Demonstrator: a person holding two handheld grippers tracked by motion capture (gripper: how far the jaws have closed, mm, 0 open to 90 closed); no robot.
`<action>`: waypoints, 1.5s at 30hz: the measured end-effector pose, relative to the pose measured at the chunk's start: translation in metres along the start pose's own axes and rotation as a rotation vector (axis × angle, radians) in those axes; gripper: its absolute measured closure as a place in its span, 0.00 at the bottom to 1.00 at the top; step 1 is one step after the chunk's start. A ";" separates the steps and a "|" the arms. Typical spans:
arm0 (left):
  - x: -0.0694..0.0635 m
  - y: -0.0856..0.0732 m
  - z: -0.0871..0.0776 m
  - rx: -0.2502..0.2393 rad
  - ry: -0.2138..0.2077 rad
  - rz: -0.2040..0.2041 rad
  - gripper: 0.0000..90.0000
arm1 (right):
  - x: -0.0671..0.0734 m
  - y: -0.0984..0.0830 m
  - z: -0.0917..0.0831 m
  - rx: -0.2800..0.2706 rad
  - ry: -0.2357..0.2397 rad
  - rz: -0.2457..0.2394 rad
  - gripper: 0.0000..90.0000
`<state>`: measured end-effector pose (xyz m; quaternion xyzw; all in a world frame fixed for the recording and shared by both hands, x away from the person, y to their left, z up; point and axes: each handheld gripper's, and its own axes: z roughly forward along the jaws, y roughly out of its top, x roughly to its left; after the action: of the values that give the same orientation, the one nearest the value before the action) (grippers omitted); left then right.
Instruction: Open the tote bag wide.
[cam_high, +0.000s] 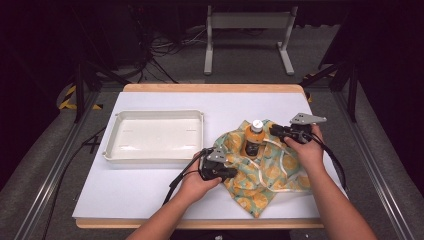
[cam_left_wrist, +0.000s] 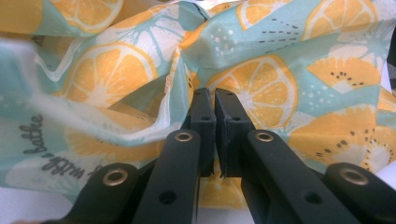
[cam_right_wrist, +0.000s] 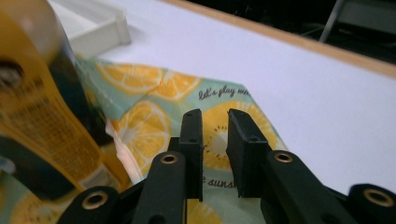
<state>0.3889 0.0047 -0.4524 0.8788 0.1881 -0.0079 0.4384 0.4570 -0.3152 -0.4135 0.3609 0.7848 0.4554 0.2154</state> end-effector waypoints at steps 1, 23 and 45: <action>0.000 0.000 0.000 0.000 0.001 -0.001 0.96 | 0.000 -0.004 0.002 0.017 -0.001 0.003 0.84; -0.011 0.048 -0.044 -0.207 0.045 0.062 0.84 | 0.002 -0.024 0.017 0.124 -0.010 -0.006 0.70; 0.044 0.074 -0.001 -0.135 0.286 -0.075 0.88 | 0.003 -0.023 0.014 0.110 -0.011 0.006 0.70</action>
<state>0.4547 -0.0205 -0.4024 0.8319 0.2814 0.1138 0.4646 0.4561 -0.3129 -0.4410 0.3772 0.8064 0.4100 0.1983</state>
